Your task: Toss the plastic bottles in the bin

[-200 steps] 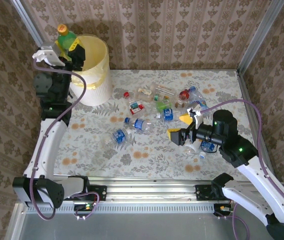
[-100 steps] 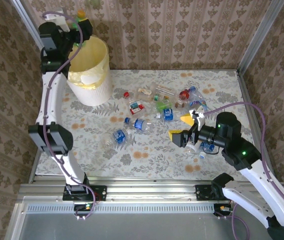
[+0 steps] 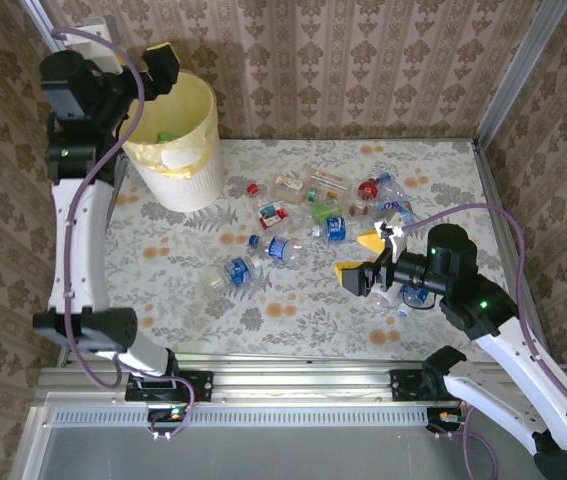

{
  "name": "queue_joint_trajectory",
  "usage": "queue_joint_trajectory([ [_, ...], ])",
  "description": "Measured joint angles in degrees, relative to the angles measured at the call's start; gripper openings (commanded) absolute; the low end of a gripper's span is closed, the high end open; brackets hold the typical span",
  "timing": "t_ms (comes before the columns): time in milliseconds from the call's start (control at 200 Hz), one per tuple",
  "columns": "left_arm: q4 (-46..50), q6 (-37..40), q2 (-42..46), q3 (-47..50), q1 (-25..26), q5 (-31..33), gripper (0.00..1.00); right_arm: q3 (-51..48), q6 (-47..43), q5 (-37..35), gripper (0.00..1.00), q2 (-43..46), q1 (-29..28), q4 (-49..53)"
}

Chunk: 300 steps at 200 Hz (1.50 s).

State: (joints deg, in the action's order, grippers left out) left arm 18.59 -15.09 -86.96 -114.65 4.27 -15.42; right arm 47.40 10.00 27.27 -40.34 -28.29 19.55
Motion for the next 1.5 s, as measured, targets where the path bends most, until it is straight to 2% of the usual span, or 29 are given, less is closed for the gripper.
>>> queue_joint_trajectory([
  [265, 0.39, 3.45, 8.83, 11.61, 2.54, -3.52, 1.0, 0.0, 0.0, 0.02, 1.0, 0.0, -0.09, 0.0],
  [485, 7.72, 9.81, 12.55, 19.61, 6.75, -4.37, 1.0, 0.0, 0.0, 0.0, 1.0, 0.0, -0.13, 0.0],
  [900, 19.41, 19.23, 18.47, 27.08, 14.38, -7.28, 1.0, 0.0, 0.0, 0.02, 1.0, 0.0, -0.48, 0.0],
  [1060, 22.91, 19.52, 18.62, 33.03, 16.65, -5.9, 1.0, 0.0, 0.0, 0.0, 1.0, -0.02, -0.48, 0.07],
  [1245, 27.08, 19.19, 17.84, 37.38, 20.41, -1.18, 1.0, 0.0, 0.0, 0.0, 1.0, -0.02, -0.63, 0.09],
  [1500, 29.05, 15.91, 15.23, 41.57, 21.2, 2.89, 1.0, 0.0, 0.02, 0.0, 1.0, -0.28, -0.87, 0.39],
])
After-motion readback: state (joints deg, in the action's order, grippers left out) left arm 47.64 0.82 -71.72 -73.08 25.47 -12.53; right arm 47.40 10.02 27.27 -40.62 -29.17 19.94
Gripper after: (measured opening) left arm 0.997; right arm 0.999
